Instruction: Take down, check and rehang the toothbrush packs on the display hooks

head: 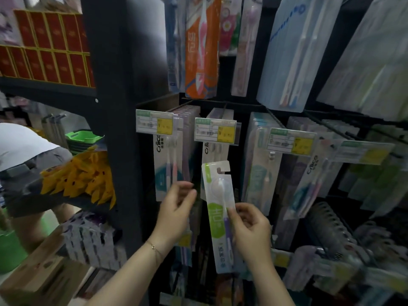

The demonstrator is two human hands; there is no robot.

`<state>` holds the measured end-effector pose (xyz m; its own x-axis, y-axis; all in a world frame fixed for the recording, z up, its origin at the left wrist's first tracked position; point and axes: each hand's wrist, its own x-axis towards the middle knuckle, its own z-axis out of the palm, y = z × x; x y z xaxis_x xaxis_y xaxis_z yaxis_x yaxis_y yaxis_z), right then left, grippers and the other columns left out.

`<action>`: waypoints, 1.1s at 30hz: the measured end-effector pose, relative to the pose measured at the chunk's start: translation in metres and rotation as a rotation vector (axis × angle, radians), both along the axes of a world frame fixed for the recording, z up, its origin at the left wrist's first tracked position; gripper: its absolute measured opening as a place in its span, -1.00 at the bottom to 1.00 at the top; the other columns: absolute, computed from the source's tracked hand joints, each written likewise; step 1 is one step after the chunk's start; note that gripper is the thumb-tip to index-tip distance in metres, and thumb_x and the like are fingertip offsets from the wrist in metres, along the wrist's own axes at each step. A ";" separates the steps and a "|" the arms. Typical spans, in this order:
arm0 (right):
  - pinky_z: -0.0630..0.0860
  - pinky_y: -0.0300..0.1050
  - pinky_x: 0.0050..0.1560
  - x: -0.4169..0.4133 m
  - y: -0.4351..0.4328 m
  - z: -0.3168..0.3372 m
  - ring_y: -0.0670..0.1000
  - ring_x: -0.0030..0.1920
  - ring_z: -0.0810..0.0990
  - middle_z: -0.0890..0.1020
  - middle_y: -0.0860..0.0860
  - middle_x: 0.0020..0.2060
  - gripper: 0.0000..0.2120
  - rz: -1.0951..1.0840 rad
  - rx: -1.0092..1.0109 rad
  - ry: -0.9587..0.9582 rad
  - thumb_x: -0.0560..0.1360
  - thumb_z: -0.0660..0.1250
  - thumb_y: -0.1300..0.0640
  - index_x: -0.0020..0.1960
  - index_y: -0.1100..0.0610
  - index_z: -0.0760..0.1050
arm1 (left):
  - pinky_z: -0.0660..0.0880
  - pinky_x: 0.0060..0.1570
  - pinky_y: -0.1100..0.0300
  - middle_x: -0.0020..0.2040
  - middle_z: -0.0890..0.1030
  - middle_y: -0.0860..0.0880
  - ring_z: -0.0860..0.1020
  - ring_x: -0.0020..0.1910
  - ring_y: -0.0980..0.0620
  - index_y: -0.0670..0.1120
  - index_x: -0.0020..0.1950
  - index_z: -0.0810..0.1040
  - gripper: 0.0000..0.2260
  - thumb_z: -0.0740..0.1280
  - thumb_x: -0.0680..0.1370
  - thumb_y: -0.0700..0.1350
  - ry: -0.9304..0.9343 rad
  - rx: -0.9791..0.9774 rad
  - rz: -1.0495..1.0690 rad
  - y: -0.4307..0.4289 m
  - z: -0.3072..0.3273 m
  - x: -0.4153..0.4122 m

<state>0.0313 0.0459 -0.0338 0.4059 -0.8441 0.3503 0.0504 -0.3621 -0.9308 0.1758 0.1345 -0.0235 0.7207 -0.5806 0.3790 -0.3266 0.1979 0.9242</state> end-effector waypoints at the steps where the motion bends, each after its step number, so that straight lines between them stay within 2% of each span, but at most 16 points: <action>1: 0.60 -0.07 -0.23 -0.001 0.001 0.000 -0.05 -0.26 0.65 0.66 -0.01 -0.30 -0.92 -0.005 0.004 -0.022 0.51 0.40 0.18 -0.16 0.11 0.60 | 0.51 0.00 0.29 -0.02 0.62 0.03 0.59 0.00 0.14 0.01 0.05 0.53 -0.90 0.31 0.58 -0.16 -0.011 0.012 -0.078 -0.003 0.001 -0.007; 5: 0.51 -0.20 -0.36 -0.013 0.000 0.003 -0.05 -0.35 0.62 0.65 0.04 -0.33 -0.94 -0.040 0.028 -0.091 0.51 0.39 0.21 -0.15 0.12 0.58 | 0.57 0.00 0.22 -0.07 0.67 0.00 0.64 -0.02 0.07 -0.12 0.02 0.58 -0.93 0.32 0.57 -0.20 0.000 0.017 -0.260 -0.019 0.000 -0.030; 7: 0.49 -0.20 -0.40 -0.024 -0.004 0.003 -0.07 -0.41 0.59 0.64 0.05 -0.35 -0.95 -0.079 0.027 -0.105 0.51 0.38 0.21 -0.13 0.12 0.57 | 0.56 -0.05 0.25 -0.10 0.69 -0.04 0.65 -0.05 0.06 -0.16 -0.02 0.60 -0.93 0.32 0.57 -0.21 0.012 0.023 -0.316 -0.028 -0.003 -0.040; 9: 0.51 -0.17 -0.39 -0.038 -0.010 0.002 -0.05 -0.40 0.60 0.63 0.05 -0.36 -0.95 -0.131 0.035 -0.116 0.51 0.39 0.20 -0.12 0.11 0.57 | 0.55 -0.10 0.29 -0.11 0.69 -0.06 0.66 -0.08 0.06 -0.16 -0.04 0.61 -0.92 0.32 0.57 -0.22 0.021 0.040 -0.358 -0.038 -0.006 -0.053; 14: 0.49 -0.18 -0.40 -0.076 -0.026 0.005 -0.09 -0.42 0.58 0.61 0.03 -0.39 -0.96 -0.227 0.037 -0.145 0.52 0.37 0.21 -0.11 0.14 0.57 | 0.60 -0.02 0.12 -0.12 0.69 -0.06 0.66 -0.07 -0.02 -0.11 -0.05 0.64 -0.92 0.34 0.57 -0.18 -0.016 0.068 -0.467 -0.066 -0.012 -0.085; 19: 0.49 -0.23 -0.43 -0.114 -0.048 0.011 -0.10 -0.43 0.59 0.65 0.01 -0.39 -0.94 -0.288 0.049 -0.174 0.53 0.35 0.22 -0.12 0.15 0.57 | 0.60 -0.07 0.11 -0.14 0.69 -0.06 0.66 -0.11 0.01 -0.09 -0.06 0.62 -0.91 0.33 0.57 -0.21 -0.028 0.033 -0.538 -0.096 -0.004 -0.124; 23: 0.58 -0.21 -0.32 -0.144 -0.067 0.012 -0.08 -0.28 0.67 0.69 -0.04 -0.30 -0.94 -0.336 0.088 -0.153 0.53 0.36 0.17 -0.11 0.11 0.59 | 0.60 -0.04 0.11 -0.13 0.69 -0.04 0.66 -0.09 0.01 -0.10 -0.04 0.61 -0.90 0.31 0.59 -0.19 -0.042 0.034 -0.577 -0.118 -0.002 -0.157; 25: 0.54 -0.22 -0.38 -0.159 -0.078 0.010 -0.09 -0.36 0.64 0.67 -0.02 -0.36 -0.89 -0.374 0.102 -0.136 0.52 0.37 0.13 -0.14 0.14 0.59 | 0.60 -0.05 0.14 -0.14 0.68 -0.05 0.65 -0.10 0.00 -0.12 -0.05 0.61 -0.90 0.30 0.59 -0.20 -0.041 0.030 -0.593 -0.129 -0.001 -0.173; 28: 0.40 -0.14 -0.49 -0.181 -0.094 0.006 -0.06 -0.54 0.48 0.56 0.02 -0.51 -0.77 -0.422 0.136 -0.104 0.53 0.34 0.06 -0.23 0.18 0.58 | 0.61 -0.08 0.12 -0.13 0.68 -0.07 0.66 -0.10 -0.02 -0.15 -0.03 0.60 -0.90 0.29 0.60 -0.20 -0.019 0.043 -0.634 -0.146 -0.002 -0.197; 30: 0.38 -0.12 -0.45 -0.194 -0.107 0.002 -0.04 -0.52 0.47 0.53 0.01 -0.54 -0.73 -0.455 0.130 -0.090 0.54 0.33 0.04 -0.25 0.18 0.56 | 0.62 -0.07 0.07 -0.13 0.68 -0.05 0.66 -0.10 0.01 -0.11 -0.03 0.60 -0.91 0.30 0.59 -0.18 -0.028 0.051 -0.646 -0.158 -0.001 -0.213; 33: 0.41 -0.05 -0.36 -0.213 -0.124 0.000 0.05 -0.42 0.53 0.57 0.05 -0.47 -0.73 -0.486 0.107 -0.106 0.54 0.33 0.04 -0.24 0.18 0.57 | 0.60 -0.04 0.09 -0.14 0.67 -0.02 0.65 -0.11 0.05 -0.06 -0.05 0.61 -0.91 0.31 0.59 -0.18 -0.069 0.049 -0.633 -0.176 0.000 -0.233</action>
<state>-0.1813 -0.0781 -0.0342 -0.0752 -0.9601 0.2695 -0.0042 -0.2700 -0.9629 -0.0568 -0.0412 -0.0237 0.2071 -0.9040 0.3741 -0.2191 0.3298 0.9183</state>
